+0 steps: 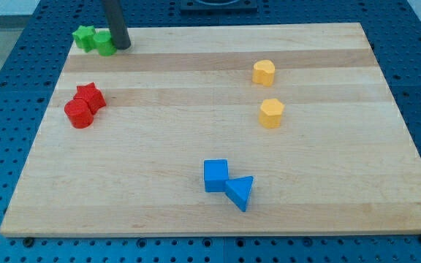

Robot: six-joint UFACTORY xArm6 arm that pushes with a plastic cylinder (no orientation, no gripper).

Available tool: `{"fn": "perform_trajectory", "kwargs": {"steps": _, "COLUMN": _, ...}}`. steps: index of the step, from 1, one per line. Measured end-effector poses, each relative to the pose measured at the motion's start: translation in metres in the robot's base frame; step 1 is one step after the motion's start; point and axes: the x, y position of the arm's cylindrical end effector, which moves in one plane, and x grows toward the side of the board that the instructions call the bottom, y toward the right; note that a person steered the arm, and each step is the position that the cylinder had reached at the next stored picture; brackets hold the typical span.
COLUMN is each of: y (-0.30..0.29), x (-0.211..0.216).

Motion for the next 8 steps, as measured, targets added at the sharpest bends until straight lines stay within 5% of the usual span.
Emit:
{"fn": "perform_trajectory", "kwargs": {"steps": 1, "y": -0.001, "x": -0.001}}
{"fn": "perform_trajectory", "kwargs": {"steps": 3, "y": 0.113, "x": 0.061}}
{"fn": "perform_trajectory", "kwargs": {"steps": 8, "y": 0.056, "x": 0.081}}
